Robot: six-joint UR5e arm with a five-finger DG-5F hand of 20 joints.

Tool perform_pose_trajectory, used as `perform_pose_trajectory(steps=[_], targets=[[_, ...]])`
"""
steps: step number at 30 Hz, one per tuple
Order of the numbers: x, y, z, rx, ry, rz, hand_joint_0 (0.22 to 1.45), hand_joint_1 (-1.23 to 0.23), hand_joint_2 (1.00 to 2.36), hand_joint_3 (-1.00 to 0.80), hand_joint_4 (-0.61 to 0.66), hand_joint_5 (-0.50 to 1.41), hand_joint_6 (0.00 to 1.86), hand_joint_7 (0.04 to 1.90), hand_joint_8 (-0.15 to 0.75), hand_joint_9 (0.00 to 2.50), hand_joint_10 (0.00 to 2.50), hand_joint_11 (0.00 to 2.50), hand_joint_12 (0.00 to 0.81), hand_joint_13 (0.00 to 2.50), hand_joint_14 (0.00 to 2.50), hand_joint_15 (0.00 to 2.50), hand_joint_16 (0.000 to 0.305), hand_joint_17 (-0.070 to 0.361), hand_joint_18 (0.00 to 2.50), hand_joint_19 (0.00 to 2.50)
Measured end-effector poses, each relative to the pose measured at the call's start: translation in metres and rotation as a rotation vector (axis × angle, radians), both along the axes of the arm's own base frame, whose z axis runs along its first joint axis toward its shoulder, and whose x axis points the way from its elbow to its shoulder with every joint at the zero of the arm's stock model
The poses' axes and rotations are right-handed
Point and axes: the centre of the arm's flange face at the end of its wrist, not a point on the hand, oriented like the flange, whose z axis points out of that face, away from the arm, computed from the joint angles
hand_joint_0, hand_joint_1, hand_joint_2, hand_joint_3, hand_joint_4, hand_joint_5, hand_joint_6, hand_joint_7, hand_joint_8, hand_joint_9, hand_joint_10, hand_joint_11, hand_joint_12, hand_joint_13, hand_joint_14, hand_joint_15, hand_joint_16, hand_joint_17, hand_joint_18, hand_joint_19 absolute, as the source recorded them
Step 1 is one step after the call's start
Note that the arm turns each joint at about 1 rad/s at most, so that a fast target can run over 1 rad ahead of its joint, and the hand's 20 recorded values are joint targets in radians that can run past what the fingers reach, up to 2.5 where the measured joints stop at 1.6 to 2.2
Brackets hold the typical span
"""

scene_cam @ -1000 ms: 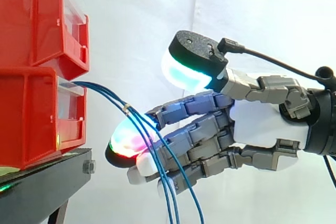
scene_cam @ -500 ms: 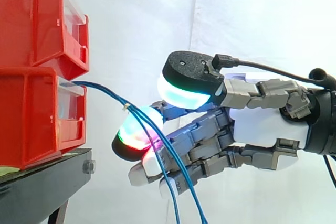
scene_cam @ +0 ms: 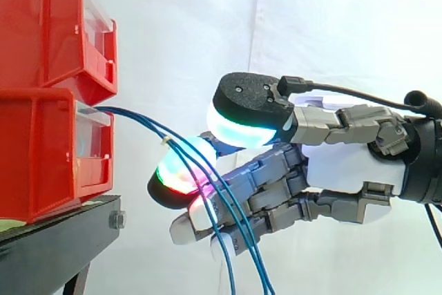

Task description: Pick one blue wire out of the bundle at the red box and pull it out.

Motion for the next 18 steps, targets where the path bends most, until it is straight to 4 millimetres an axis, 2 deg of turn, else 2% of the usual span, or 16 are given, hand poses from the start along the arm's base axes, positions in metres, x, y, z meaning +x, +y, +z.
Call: perform_pose_trajectory(steps=[3,9,18], targets=[[0.001,0.000,-0.002,-0.001,-0.001,0.000,0.57,-0.66,1.01,-0.38,0.31,-0.13,0.57,1.20,0.386,0.79,0.01,0.46,0.457,0.67,0.01,0.28,0.064,0.145,0.70,0.43],[0.006,0.002,-0.019,0.004,-0.016,-0.002,0.57,-0.66,1.01,-0.38,0.31,-0.13,0.57,1.22,0.386,0.79,0.01,0.48,0.459,0.67,0.01,0.28,0.064,0.144,0.71,0.43],[0.010,0.007,-0.018,0.009,-0.042,-0.002,0.58,-0.67,1.01,-0.37,0.29,-0.14,0.62,1.17,0.387,0.80,0.01,0.47,0.455,0.68,0.01,0.29,0.064,0.144,0.72,0.42]])
